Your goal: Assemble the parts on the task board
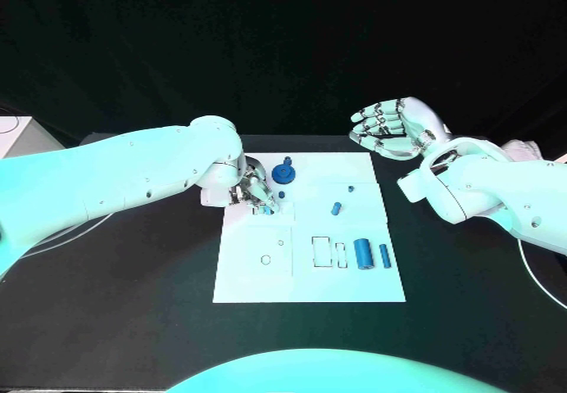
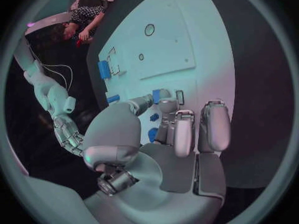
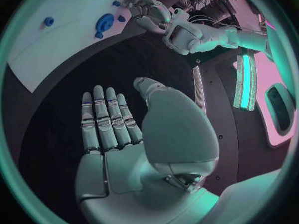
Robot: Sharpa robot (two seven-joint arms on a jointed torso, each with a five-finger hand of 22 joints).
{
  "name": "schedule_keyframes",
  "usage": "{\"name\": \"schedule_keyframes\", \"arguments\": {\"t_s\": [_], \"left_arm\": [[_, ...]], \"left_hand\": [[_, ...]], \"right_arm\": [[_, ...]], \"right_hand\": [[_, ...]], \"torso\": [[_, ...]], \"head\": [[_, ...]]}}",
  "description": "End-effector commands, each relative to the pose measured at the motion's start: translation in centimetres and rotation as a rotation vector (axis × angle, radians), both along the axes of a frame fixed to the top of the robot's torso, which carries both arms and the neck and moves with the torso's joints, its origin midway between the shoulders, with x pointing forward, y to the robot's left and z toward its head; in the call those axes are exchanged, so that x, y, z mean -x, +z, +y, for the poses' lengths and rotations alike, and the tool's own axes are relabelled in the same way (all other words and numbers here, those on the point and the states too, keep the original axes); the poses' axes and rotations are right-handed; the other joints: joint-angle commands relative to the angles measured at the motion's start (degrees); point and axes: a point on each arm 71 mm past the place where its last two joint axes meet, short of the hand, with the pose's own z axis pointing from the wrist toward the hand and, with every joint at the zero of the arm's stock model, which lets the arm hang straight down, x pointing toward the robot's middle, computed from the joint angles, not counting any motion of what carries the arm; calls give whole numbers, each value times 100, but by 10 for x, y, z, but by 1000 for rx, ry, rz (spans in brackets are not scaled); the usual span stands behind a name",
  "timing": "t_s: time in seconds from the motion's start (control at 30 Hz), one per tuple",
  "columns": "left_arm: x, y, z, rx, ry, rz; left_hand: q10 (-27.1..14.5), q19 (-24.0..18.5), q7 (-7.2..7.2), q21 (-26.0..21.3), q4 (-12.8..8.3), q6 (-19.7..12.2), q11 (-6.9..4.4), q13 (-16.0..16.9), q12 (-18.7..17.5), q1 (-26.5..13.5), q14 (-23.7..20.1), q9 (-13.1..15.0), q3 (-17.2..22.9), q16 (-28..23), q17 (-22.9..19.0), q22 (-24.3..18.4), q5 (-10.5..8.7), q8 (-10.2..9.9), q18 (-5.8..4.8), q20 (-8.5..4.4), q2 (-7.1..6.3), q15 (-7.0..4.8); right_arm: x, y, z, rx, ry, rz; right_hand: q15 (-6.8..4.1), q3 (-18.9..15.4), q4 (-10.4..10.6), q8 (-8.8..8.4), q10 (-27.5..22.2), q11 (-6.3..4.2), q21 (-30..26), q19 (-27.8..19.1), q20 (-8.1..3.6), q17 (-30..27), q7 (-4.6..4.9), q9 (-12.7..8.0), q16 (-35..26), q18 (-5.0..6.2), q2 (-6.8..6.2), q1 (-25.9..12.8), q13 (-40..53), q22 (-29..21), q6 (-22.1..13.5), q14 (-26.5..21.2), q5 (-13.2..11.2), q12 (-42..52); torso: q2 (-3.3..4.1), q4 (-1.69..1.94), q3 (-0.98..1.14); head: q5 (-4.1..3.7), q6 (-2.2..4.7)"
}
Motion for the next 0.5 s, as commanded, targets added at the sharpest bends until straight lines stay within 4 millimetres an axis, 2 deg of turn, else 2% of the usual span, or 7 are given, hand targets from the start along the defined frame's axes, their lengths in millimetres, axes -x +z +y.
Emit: {"name": "schedule_keyframes", "arguments": {"t_s": [0.03, 0.13, 0.23, 0.5], "left_arm": [[1, -7, 6, -39, 23, -4], [1, -7, 6, -39, 22, -2], [2, -7, 7, -38, 21, -2], [2, -7, 13, -31, 40, -18]], "left_hand": [[23, 33, 10, -37, 46, 47, 7, -1, -15, -179, 571, 4, -100, 16, 1416, 205, -20, -23, -47, -7, -262, -21], [20, 34, 18, -40, 189, 78, 15, -9, -19, -353, 569, 1, -278, 13, 1411, 206, -20, -31, -46, -5, -463, -16], [8, 29, 24, -47, 324, 85, 21, -24, -28, -454, 565, -3, -445, 7, 1402, 201, -21, -46, -45, -2, -590, -11], [9, 32, 18, -49, 474, 100, 17, -24, -29, -510, 563, 0, -618, 5, 1398, 205, -24, -49, -45, -3, -628, -15]], "right_arm": [[1, 0, 2, 3, 20, -1], [1, 0, 2, 3, 20, -1], [1, 0, 2, 3, 20, -1], [1, -1, 1, 4, 19, 1]], "right_hand": [[20, -2, -19, -26, 2, 40, -32, -46, -14, -5, 354, -5, -26, -8, 4, -39, -9, -5, -27, -25, -22, -31], [20, -2, -19, -26, 2, 40, -32, -46, -14, -5, 354, -5, -26, -8, 4, -39, -9, -5, -27, -25, -22, -31], [20, -2, -19, -26, 2, 40, -32, -46, -14, -5, 354, -5, -26, -8, 4, -39, -9, -5, -27, -25, -22, -31], [21, -4, -18, -26, 5, 41, -31, -60, -13, -15, 356, -7, -30, -9, 9, -45, -16, -19, -24, -24, -21, -30]], "torso": [[-3, 3, 3], [-7, 3, 4], [-8, 4, 4], [-6, 2, 1]], "head": [[-2, 1], [-1, 3], [-2, 4], [0, 21]]}}
